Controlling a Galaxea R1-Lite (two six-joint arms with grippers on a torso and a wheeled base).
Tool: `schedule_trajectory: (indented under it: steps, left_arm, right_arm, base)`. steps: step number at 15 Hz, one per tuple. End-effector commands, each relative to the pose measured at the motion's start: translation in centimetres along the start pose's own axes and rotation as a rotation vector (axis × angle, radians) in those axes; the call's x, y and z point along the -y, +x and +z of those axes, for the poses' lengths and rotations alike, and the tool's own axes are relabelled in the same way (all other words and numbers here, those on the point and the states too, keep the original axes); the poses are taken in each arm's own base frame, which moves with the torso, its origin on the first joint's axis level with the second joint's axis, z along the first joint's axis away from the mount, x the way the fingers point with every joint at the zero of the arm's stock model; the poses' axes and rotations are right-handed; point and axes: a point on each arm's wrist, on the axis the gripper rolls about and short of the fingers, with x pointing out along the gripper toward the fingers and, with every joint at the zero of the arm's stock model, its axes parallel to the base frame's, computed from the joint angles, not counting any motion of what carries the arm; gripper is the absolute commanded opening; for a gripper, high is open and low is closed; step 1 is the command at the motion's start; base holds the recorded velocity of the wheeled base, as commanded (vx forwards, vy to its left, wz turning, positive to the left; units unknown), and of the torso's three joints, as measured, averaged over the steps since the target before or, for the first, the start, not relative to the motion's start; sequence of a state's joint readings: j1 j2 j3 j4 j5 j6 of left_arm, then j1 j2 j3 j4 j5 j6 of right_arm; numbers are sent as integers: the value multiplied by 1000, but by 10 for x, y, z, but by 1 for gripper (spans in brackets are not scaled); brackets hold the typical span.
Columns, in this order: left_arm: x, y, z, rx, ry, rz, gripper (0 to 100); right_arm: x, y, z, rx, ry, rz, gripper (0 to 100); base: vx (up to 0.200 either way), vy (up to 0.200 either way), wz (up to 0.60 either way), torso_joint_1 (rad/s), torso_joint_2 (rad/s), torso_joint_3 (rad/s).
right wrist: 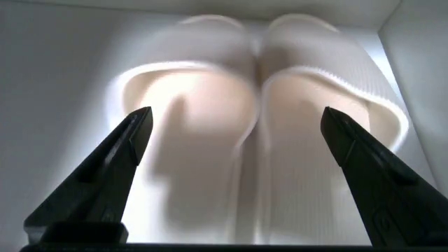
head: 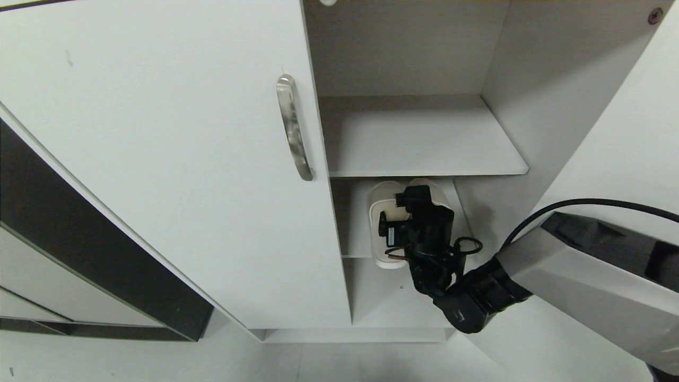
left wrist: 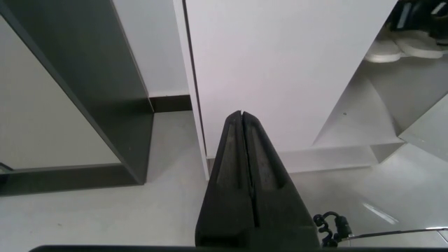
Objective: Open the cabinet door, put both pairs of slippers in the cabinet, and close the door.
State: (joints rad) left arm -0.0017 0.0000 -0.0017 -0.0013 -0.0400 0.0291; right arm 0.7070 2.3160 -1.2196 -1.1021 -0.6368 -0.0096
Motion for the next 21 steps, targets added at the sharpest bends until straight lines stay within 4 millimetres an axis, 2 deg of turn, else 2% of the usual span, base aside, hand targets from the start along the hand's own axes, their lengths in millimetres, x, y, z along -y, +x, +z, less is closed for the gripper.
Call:
schedule_trajectory:
  steps: [1, 3, 4, 5, 7, 12, 21]
  left_arm:
    - [0, 0, 0, -1, 0, 0, 0]
    - [0, 0, 0, -1, 1, 0, 0]
    - [0, 0, 0, -1, 0, 0, 0]
    - [0, 0, 0, -1, 0, 0, 0]
    - [0, 0, 0, -1, -3, 0, 0]
    - [0, 0, 0, -2, -8, 5, 0]
    - [0, 0, 0, -2, -12, 16, 0]
  right_arm:
    - [1, -31, 10, 10, 7, 40, 100]
    - [7, -48, 8, 2, -1, 54, 100]
    - [16, -65, 5, -9, -11, 68, 100]
    - [19, -68, 3, -11, -15, 66, 100]
    - [21, -71, 8, 3, -3, 66, 100]
    - [18, -77, 2, -18, -24, 85, 100]
    - [20, -84, -4, -42, -43, 93, 100]
  base:
    - [0, 0, 0, 0, 0, 0]
    - [0, 0, 0, 0, 0, 0]
    - [0, 0, 0, 0, 0, 0]
    - [0, 0, 0, 0, 0, 0]
    - [-100, 0, 0, 1, -1, -1]
    - [-200, 0, 0, -1, 3, 2]
    - [0, 0, 0, 0, 0, 0]
